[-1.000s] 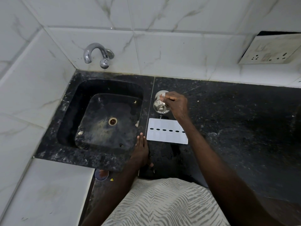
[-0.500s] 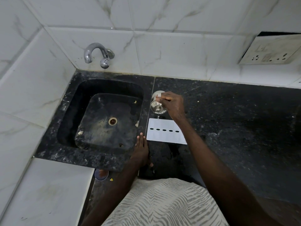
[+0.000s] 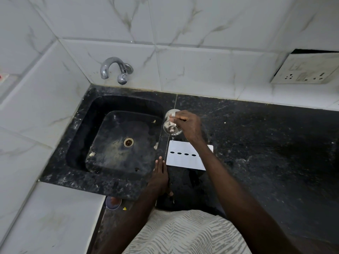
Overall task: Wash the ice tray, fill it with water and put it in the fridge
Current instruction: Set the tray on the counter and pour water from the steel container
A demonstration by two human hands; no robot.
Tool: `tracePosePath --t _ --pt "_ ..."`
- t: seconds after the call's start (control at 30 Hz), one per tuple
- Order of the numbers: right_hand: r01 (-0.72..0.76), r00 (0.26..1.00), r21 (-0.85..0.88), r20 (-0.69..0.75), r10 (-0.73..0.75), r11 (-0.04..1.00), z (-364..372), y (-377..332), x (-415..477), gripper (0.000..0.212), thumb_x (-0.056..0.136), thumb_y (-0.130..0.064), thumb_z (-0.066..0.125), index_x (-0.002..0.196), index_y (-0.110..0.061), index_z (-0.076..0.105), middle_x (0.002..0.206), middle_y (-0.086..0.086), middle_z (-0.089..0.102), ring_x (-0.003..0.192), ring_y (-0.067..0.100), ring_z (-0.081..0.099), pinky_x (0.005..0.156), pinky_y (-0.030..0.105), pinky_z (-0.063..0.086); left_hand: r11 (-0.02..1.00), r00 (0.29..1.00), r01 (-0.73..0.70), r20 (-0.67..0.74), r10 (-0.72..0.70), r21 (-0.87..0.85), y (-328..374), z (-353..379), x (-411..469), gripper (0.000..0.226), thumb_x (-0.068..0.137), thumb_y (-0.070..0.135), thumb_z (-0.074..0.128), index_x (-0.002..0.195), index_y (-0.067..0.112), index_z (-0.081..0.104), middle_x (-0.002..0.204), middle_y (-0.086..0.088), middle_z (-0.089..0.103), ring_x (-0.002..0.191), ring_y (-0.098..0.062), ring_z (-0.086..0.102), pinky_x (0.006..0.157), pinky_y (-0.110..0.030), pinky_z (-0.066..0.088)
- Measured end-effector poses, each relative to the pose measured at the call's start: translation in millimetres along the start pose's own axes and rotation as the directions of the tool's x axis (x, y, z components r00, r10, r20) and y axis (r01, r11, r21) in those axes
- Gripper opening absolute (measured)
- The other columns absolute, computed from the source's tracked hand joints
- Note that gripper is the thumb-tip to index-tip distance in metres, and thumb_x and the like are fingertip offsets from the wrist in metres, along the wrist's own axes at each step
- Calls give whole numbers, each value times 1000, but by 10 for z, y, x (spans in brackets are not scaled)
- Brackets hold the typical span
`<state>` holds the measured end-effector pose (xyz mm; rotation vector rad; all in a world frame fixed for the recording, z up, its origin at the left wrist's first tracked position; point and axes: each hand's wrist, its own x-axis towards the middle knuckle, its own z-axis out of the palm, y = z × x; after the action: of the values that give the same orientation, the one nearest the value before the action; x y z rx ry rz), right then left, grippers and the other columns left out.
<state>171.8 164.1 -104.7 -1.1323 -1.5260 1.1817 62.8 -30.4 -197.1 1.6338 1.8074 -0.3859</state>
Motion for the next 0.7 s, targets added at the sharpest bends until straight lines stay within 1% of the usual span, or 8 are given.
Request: tracePosePath --t 0.2,0.37,0.43,0.53,0.57,0.63,0.67,0.7 --pt "-7 1000 -4 8 7 1000 43 15 6 19 78 -5 88 95 -3 83 97 7 79 87 9 73 80 24 58 1000 1000 3 -3 -3 -16 -16 25 32 151 71 48 91 156 -10 -19 163 -29 -31 153 -46 -25 129 -49 2" --pt "-21 1000 -15 -11 21 1000 9 -11 6 18 79 -5 87 96 -2 83 98 8 79 89 13 74 81 25 59 1000 1000 -1 -8 1 -19 -39 57 55 152 70 51 90 156 -10 -19 163 -30 -31 153 -46 -26 128 -50 1" --pt "-42 999 -18 -22 41 999 -20 -10 20 16 80 -6 86 96 -4 83 98 7 79 91 16 74 82 30 60 1000 1000 -4 -2 4 -28 -37 55 56 152 70 50 91 156 -10 -20 162 -29 -32 152 -46 -27 128 -50 0" --pt "-133 989 20 -63 134 991 -90 -5 62 18 80 -8 87 97 -5 83 98 7 79 91 21 75 83 37 63 1000 1000 -3 0 3 -29 -37 62 60 152 71 50 91 156 -10 -20 162 -30 -32 152 -47 -27 128 -50 0" --pt "-178 978 62 -96 184 982 -126 -10 68 19 80 -7 87 98 -4 82 98 8 79 88 21 76 80 36 63 1000 1000 -4 -3 4 -18 -38 68 57 152 71 51 90 156 -10 -20 162 -31 -32 152 -47 -27 128 -50 0" --pt "-271 940 191 -161 302 944 -228 -16 42 22 80 -4 87 100 1 80 96 11 79 78 16 74 69 29 61 1000 1000 -7 -4 7 -1 -50 81 54 150 72 52 89 156 -11 -19 162 -31 -31 152 -48 -25 128 -50 0" --pt "-318 910 266 -184 372 910 -293 2 3 23 80 -4 86 101 3 79 95 13 79 73 15 73 66 26 59 1000 1000 -8 -9 8 6 -60 85 49 149 73 52 88 156 -11 -18 162 -31 -31 153 -49 -24 128 -50 0" --pt "-366 874 337 -195 444 868 -379 43 -41 23 80 -4 86 101 3 79 94 13 79 73 15 73 66 25 58 1000 1000 -9 -19 9 12 -58 83 51 147 74 52 87 156 -11 -18 162 -31 -31 153 -48 -24 128 -50 1"
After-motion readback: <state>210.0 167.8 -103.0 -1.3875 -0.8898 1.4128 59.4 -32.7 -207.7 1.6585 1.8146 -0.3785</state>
